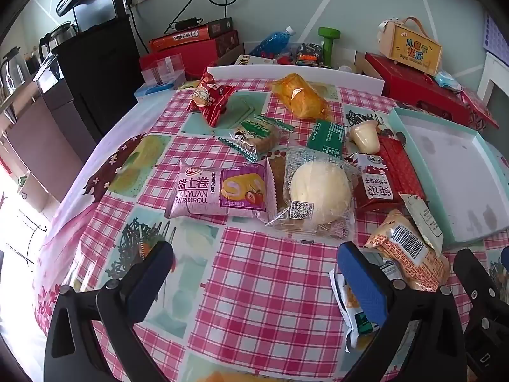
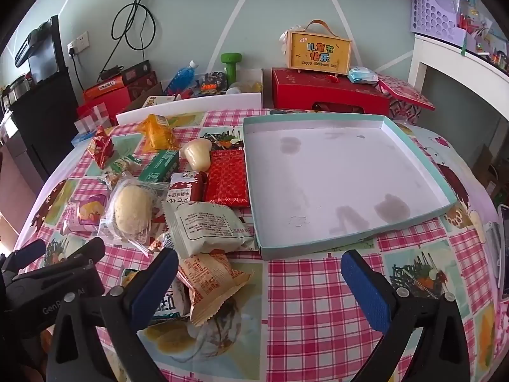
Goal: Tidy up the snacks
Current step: 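Move both tools toward the snack pile beside the white tray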
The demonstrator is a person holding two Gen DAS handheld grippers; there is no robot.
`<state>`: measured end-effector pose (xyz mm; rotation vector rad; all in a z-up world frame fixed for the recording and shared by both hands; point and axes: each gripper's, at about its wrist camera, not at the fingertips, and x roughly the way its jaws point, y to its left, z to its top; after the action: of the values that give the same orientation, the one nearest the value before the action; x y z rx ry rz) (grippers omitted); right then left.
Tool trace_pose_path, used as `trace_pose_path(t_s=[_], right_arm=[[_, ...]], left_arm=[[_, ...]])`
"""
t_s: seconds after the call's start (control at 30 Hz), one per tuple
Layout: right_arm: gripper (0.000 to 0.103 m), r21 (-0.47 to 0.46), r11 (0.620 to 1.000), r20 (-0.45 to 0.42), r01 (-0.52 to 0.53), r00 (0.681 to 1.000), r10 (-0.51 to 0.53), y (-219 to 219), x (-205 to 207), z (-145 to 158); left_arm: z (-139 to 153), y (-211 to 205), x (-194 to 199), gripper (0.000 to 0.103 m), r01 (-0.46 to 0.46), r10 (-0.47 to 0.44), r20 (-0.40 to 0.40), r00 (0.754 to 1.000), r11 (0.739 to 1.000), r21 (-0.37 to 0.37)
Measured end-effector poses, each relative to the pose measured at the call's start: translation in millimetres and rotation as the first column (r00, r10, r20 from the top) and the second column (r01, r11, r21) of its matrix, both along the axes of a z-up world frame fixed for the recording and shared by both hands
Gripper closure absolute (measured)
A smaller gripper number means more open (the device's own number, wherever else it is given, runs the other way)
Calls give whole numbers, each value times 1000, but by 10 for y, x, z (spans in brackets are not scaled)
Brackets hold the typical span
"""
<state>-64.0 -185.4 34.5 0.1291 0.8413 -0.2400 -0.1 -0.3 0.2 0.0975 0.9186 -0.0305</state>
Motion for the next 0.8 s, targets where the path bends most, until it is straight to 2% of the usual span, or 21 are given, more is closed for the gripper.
trace_pose_path(t_s=[0.23, 0.43, 0.8], right_arm=[[0, 2, 1000, -1, -2, 1000, 2, -16, 18, 46], [0, 5, 1000, -16, -8, 1000, 8, 64, -9, -72], [0, 9, 1000, -28, -27, 999, 27, 93, -6, -48]], left_arm=[[-31, -42, -31, 0, 1, 0, -4, 1000, 1000, 13], [-39, 0, 8, 0, -6, 6, -36, 999, 1000, -7], [-31, 24, 13, 0, -24, 23, -55, 998, 1000, -19]])
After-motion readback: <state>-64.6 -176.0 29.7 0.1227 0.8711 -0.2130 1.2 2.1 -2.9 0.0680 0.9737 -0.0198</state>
